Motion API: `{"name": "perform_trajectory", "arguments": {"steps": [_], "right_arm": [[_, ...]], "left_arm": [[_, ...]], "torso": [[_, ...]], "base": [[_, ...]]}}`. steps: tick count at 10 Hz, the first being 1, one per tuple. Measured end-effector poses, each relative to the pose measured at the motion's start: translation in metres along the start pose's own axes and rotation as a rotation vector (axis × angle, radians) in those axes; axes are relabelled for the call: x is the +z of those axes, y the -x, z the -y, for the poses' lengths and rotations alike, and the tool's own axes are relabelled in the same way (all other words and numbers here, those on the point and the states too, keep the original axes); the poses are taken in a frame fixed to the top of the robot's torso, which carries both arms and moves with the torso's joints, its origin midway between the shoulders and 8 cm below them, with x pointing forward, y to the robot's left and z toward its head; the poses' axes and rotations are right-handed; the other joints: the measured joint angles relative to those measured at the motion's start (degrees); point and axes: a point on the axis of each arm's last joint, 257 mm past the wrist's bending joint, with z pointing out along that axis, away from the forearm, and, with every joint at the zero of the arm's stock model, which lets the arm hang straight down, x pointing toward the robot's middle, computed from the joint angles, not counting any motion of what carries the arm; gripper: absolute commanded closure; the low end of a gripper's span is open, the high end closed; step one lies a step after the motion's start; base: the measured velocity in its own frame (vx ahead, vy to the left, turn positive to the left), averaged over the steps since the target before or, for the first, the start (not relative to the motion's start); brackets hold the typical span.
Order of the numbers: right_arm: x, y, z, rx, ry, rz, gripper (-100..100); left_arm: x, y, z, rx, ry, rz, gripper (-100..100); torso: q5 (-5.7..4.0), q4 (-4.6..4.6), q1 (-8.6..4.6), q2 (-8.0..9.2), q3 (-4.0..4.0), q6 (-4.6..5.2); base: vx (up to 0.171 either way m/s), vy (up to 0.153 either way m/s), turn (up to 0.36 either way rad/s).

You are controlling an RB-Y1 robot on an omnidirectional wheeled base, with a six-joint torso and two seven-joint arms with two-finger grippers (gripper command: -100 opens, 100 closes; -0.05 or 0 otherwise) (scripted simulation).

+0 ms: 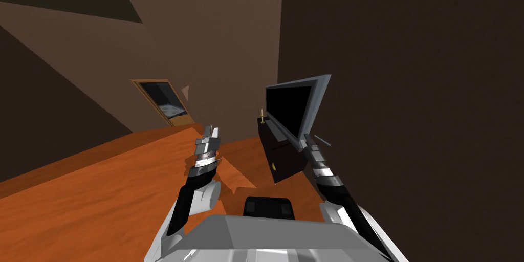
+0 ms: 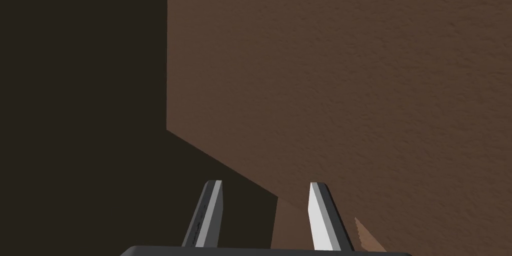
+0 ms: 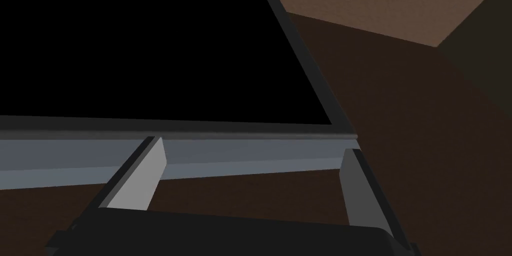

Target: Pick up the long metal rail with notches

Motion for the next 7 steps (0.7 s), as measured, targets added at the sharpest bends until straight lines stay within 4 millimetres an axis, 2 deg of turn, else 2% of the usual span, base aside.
{"name": "perform_trajectory", "arguments": {"steps": [1,3,4,7], "right_arm": [[-0.009,-0.014,0.018,-0.023,-0.049,-0.043,-100],[-0.017,-0.023,0.039,-0.061,-0.106,-0.103,-100],[-0.027,-0.030,0.065,-0.088,-0.163,-0.148,-100],[-0.054,-0.048,0.095,-0.147,-0.251,-0.248,-100]], "left_arm": [[0.000,0.000,0.000,0.000,0.000,0.000,0],[0.000,0.000,0.000,0.000,0.000,0.000,0],[0.000,0.000,0.000,0.000,0.000,0.000,0],[0.000,0.000,0.000,0.000,0.000,0.000,0]], "torso": [[0.00,0.00,0.01,0.02,0.01,-0.01],[0.00,0.00,-0.01,0.00,0.00,0.00],[0.00,0.00,0.02,0.00,0.00,-0.01],[0.00,0.00,-0.04,-0.02,-0.01,0.02]], "base": [[-0.025,0.018,0.086],[-0.027,0.030,0.188],[-0.023,0.025,0.122],[-0.017,0.020,0.162]]}}
